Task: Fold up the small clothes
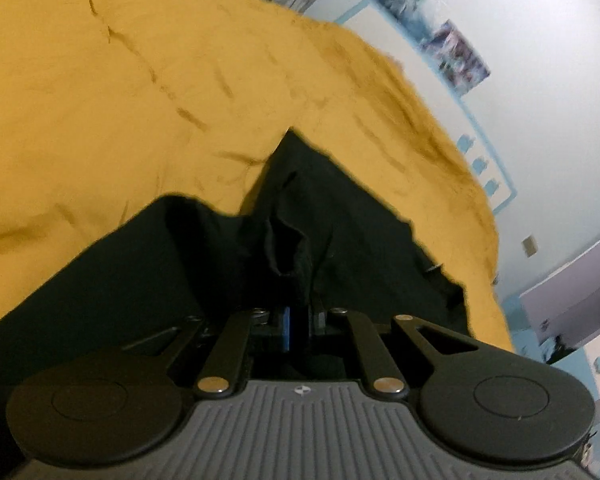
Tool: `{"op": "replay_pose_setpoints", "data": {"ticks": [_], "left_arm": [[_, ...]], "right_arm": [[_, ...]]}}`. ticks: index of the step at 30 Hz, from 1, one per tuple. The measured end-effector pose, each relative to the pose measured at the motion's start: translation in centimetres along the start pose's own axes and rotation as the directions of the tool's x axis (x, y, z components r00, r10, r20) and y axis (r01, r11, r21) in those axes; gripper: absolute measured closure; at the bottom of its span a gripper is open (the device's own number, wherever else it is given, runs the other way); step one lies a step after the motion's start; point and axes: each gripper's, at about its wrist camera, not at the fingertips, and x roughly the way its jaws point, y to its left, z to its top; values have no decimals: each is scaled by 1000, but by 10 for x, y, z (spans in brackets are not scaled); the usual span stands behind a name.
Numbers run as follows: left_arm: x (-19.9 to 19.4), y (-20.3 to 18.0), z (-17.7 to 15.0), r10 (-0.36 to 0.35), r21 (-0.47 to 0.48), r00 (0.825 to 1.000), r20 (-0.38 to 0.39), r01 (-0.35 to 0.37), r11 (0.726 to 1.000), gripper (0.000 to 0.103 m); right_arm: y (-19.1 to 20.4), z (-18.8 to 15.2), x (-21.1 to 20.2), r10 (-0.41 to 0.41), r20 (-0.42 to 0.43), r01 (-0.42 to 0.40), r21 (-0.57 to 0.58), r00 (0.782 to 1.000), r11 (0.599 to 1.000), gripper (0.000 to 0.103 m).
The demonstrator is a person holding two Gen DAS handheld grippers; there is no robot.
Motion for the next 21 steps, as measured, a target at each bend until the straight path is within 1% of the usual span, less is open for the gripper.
{"op": "replay_pose_setpoints", "data": {"ticks": [1, 2, 5, 7, 8, 9, 10, 12, 13, 14, 15, 16, 17, 18, 19, 20, 21], "left_arm": [[-5, -3, -1, 11, 18, 1000, 22, -11, 1000, 95], [-5, -4, -3, 30, 25, 999, 22, -30, 999, 95], [5, 5, -7, 79, 3, 996, -46, -79, 997, 95], [1, 6, -5, 73, -12, 996, -50, -74, 997, 94], [-2, 3, -3, 84, -12, 995, -53, -84, 996, 88], [-8, 1, -1, 101, -10, 994, -48, -102, 995, 85], [-14, -2, 0, 118, -7, 992, -35, -118, 993, 84], [-32, -9, 4, 177, 15, 984, 10, -177, 984, 84], [-39, -13, 5, 200, 22, 979, 41, -201, 979, 84], [-46, -17, 7, 206, 24, 976, 75, -208, 978, 84], [-54, -22, 9, 192, 22, 976, 108, -195, 981, 84], [-57, -25, 11, 168, 28, 979, 117, -172, 985, 83], [-54, -30, 13, 127, 49, 987, 99, -133, 990, 77], [-46, -36, 14, 95, 78, 993, 66, -100, 992, 72], [-36, -42, 13, 73, 104, 997, 37, -76, 992, 71], [-26, -46, 11, 63, 128, 998, 11, -64, 990, 71], [-13, -50, 8, 70, 156, 997, -20, -66, 986, 71]], "right_arm": [[-2, 0, -5, -5, 20, 5, 3, 1000, 1000, 103], [-3, 0, -6, -23, 20, 23, -3, 1000, 1000, 103], [-8, -3, 4, -106, -11, 105, -61, 994, 993, 103], [-9, -2, 6, -120, -15, 118, -80, 993, 990, 103], [-8, -1, 4, -117, -17, 116, -76, 993, 990, 102], [-7, 0, 0, -117, -19, 116, -69, 993, 991, 97], [-6, 0, -4, -131, -13, 130, -62, 991, 990, 87], [0, 0, -17, -154, 14, 155, -68, 988, 986, 84], [5, -1, -26, -168, 51, 172, -89, 984, 981, 75], [14, -2, -33, -170, 96, 182, -134, 981, 974, 67], [23, -4, -38, -159, 130, 181, -184, 979, 966, 66], [32, -8, -41, -143, 157, 177, -227, 977, 958, 65], [42, -10, -42, -111, 161, 152, -266, 981, 952, 61], [50, -13, -40, -71, 143, 112, -299, 987, 948, 59], [58, -17, -35, -37, 114, 73, -324, 993, 943, 57], [64, -20, -27, -22, 76, 47, -343, 997, 938, 56], [67, -24, -18, -22, 32, 32, -354, 999, 935, 56]]}}
